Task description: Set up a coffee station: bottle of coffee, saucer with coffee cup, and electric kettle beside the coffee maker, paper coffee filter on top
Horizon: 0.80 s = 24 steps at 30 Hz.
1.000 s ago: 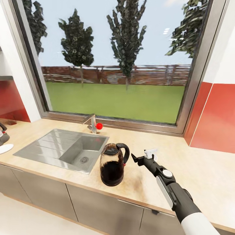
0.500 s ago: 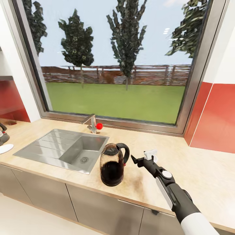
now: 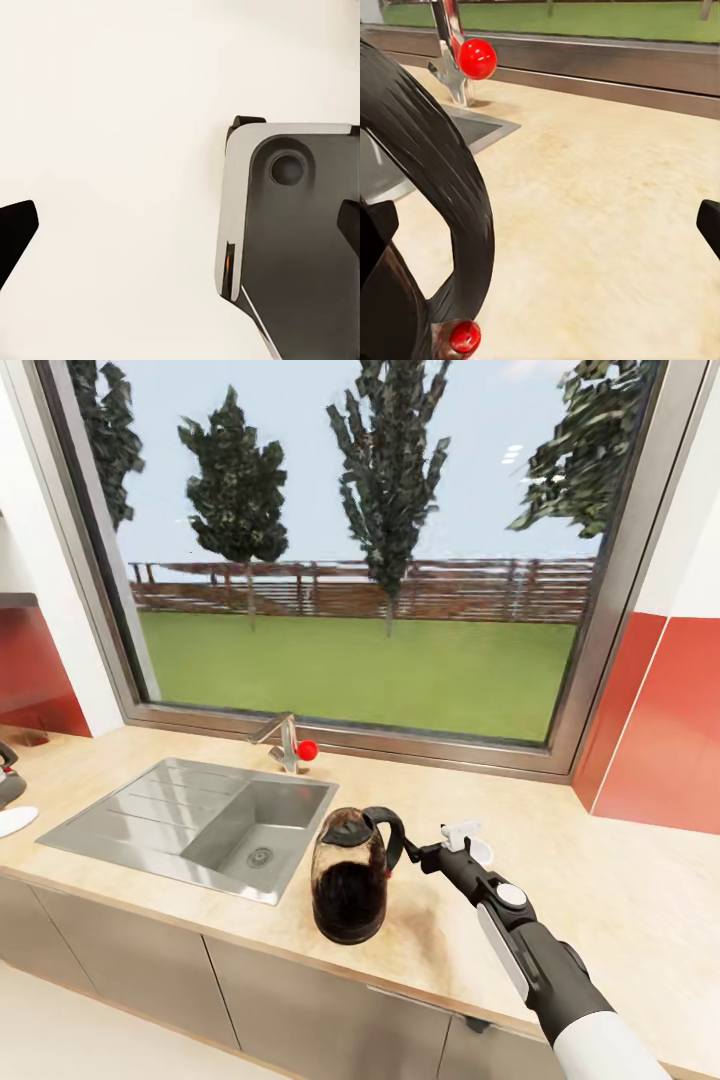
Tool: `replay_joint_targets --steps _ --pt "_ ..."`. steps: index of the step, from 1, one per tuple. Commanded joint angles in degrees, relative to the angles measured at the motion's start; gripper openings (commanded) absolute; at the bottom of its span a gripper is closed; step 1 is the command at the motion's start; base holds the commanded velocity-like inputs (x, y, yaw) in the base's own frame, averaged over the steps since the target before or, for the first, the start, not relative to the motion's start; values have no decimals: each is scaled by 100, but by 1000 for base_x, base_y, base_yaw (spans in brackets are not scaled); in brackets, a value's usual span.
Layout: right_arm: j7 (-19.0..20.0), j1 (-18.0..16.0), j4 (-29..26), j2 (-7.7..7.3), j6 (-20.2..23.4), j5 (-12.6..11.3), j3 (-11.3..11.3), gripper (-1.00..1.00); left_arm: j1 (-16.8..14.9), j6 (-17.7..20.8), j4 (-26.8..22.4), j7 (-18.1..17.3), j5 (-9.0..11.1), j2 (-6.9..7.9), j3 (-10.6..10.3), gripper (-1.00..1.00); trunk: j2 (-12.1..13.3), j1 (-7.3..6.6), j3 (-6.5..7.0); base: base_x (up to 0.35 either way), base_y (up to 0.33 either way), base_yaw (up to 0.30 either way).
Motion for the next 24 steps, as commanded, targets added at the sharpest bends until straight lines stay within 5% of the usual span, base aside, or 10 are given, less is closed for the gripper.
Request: replay_joint_targets --steps 1,24 --pt "5 -6 -8 -5 36 -60 9 100 -5 -3 7 -45 39 2 33 100 -14 4 -14 7 4 0" --pt "5 -6 169 -5 28 -60 9 100 -7 5 7 -45 37 -7 33 100 -14 4 -14 40 19 0"
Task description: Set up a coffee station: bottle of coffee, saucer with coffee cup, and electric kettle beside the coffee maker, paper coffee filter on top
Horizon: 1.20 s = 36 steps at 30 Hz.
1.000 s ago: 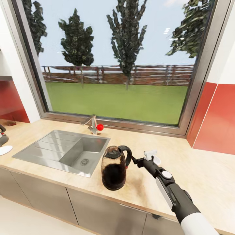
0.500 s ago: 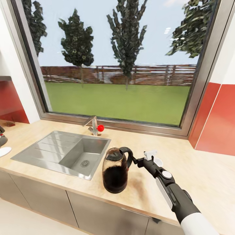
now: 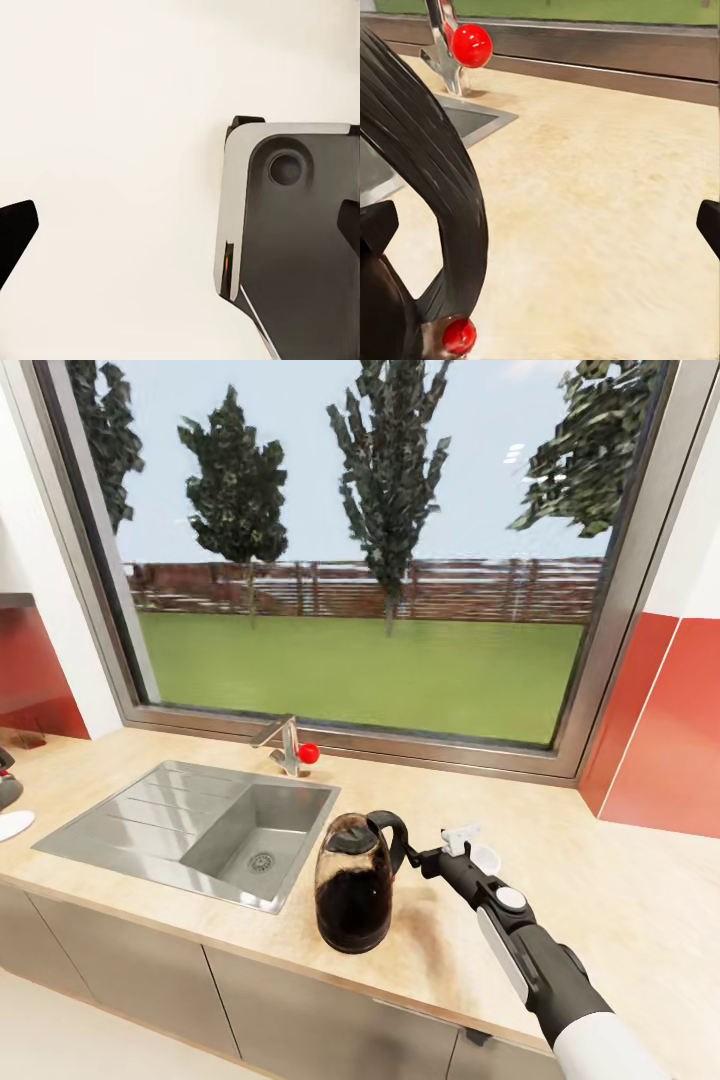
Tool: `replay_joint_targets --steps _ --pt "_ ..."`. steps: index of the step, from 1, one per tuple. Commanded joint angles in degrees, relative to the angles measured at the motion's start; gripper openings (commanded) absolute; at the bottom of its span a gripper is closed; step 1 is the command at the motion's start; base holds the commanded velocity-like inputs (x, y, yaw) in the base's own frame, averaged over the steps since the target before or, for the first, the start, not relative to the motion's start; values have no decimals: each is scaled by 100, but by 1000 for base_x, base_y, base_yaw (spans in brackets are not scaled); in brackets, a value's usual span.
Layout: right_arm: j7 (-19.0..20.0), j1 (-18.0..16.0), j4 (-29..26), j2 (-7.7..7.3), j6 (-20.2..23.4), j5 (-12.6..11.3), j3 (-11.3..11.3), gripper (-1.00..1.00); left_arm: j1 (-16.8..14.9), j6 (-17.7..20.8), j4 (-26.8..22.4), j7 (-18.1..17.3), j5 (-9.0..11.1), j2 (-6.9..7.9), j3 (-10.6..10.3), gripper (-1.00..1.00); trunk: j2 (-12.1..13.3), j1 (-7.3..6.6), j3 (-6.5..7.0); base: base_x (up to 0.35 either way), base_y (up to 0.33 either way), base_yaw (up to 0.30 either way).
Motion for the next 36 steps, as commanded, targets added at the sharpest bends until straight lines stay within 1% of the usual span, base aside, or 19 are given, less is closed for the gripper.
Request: replay_joint_targets --steps 1,30,36 --pt "5 -6 -1 -5 36 -61 10 100 -6 -2 7 -45 39 2 33 100 -14 4 -14 0 0 0" --pt "5 -5 18 -5 38 -61 10 100 -5 6 7 -45 27 -7 33 100 -14 4 -14 12 19 0" --pt "3 -7 18 -5 36 -61 10 100 -5 7 7 -45 29 -4 33 100 -14 4 -14 28 83 0"
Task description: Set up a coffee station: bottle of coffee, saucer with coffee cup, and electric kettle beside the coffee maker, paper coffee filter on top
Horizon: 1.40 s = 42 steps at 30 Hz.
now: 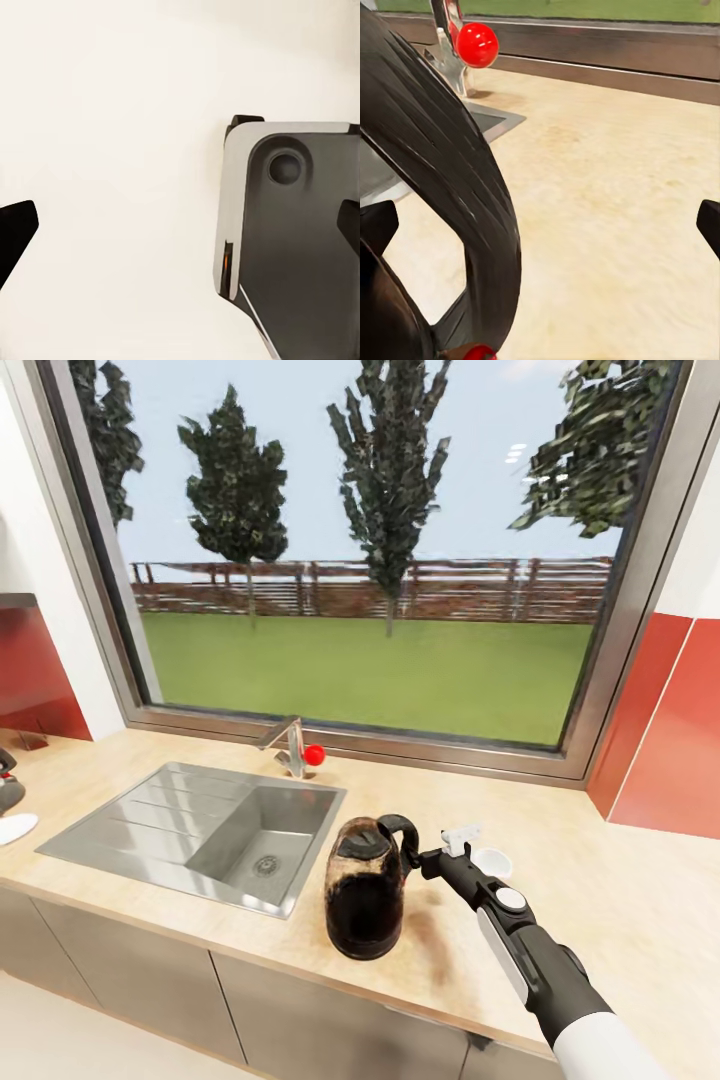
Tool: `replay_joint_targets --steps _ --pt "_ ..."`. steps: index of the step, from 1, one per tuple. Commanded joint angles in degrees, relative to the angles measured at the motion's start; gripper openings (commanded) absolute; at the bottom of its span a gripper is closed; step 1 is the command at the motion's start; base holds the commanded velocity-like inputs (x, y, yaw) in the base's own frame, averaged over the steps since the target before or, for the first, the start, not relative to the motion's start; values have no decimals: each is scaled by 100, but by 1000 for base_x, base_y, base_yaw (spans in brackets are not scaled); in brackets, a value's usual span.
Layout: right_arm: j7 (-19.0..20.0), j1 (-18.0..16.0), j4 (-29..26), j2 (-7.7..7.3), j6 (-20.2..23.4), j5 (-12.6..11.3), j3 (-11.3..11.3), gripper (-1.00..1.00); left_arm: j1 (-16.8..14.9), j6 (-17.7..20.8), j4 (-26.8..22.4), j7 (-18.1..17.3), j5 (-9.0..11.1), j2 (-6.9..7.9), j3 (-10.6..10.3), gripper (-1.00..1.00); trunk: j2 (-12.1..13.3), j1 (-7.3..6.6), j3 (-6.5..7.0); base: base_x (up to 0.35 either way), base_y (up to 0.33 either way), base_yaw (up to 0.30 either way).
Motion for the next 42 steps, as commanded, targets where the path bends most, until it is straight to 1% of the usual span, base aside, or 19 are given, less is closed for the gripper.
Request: replay_joint_targets --steps 1,9,17,34,35,42 --pt "5 -4 -8 -5 36 -60 10 100 -6 -2 7 -43 35 4 33 100 -14 4 -14 9 20 0" --pt "6 -3 -9 -5 36 -60 10 100 -5 -3 7 -45 36 7 33 100 -14 4 -14 9 3 0" --pt "6 -4 -8 -5 37 -60 10 100 -5 -10 7 -45 34 14 33 100 -14 4 -14 119 0 0" --pt "6 -4 -15 -5 37 -60 10 100 -5 -11 7 -45 31 10 33 100 -14 4 -14 5 0 0" --pt "6 -5 -19 -5 36 -60 10 -100 -6 -11 7 -45 31 12 33 100 -14 4 -14 0 0 0" --pt "6 0 -17 -5 35 -60 10 -100 -7 7 7 -22 28 5 29 100 -14 4 -14 0 0 0"
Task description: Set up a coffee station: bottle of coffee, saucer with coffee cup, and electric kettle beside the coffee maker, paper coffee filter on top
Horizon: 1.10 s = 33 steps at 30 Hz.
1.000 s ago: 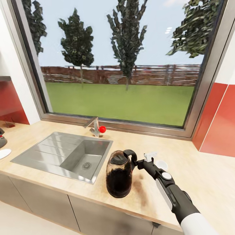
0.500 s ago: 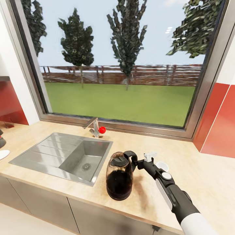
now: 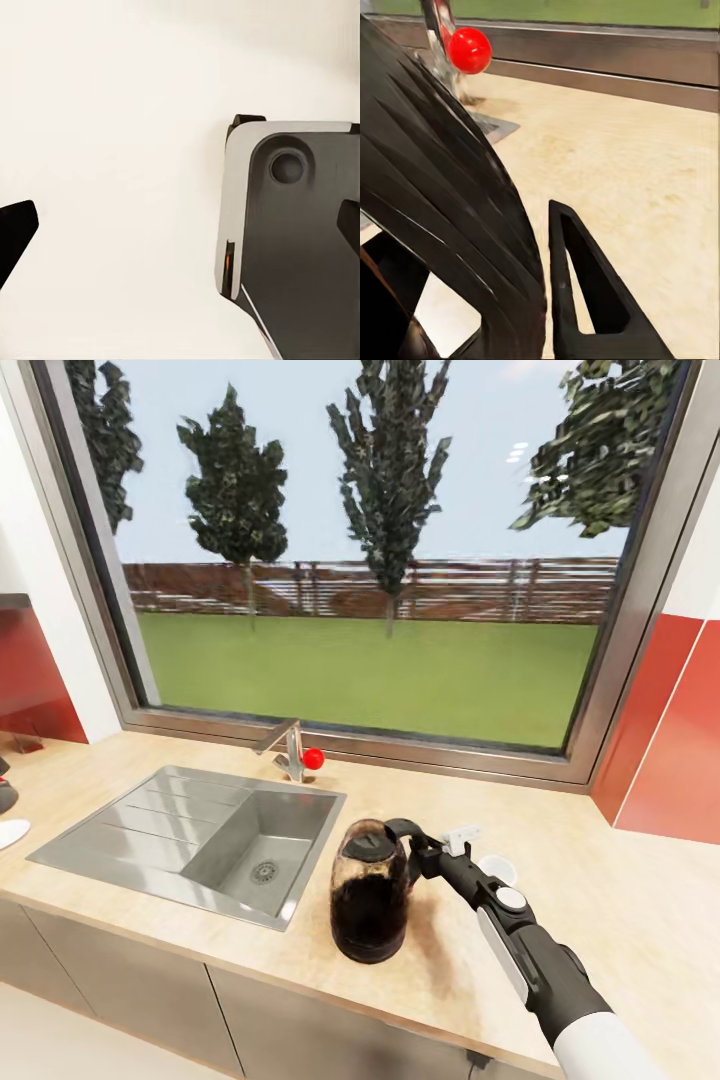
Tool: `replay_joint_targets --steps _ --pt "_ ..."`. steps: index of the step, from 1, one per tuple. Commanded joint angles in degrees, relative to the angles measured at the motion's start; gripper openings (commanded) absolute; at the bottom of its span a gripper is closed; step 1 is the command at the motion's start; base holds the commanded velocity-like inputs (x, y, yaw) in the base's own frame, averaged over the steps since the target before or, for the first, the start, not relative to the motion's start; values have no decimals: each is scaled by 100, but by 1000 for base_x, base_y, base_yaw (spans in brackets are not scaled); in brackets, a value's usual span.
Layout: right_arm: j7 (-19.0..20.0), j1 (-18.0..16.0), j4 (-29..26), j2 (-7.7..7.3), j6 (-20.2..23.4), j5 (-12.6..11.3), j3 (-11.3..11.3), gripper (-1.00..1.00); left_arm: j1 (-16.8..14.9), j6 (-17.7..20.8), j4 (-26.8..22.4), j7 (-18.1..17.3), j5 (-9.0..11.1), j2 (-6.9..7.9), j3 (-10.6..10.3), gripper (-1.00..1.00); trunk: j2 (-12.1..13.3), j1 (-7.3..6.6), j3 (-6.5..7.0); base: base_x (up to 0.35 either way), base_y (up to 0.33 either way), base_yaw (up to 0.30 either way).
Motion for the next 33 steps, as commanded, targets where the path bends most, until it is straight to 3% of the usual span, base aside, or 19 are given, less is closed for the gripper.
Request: replay_joint_targets --steps 1,4,8,33 --pt "14 -4 -2 -4 41 -58 16 -100 -9 5 7 238 42 5 50 100 -12 4 -15 0 0 0" --pt "14 -5 -2 -4 41 -58 20 -100 -10 -17 7 525 49 8 45 100 -12 4 -15 0 0 0" --pt "14 -7 -2 -4 41 -58 20 -100 -10 -36 7 656 32 -19 19 100 -12 4 -15 0 0 0" --pt "14 -2 -17 -4 50 -58 25 -100 -10 -28 19 698 -2 -33 46 100 -12 4 -15 0 0 0"
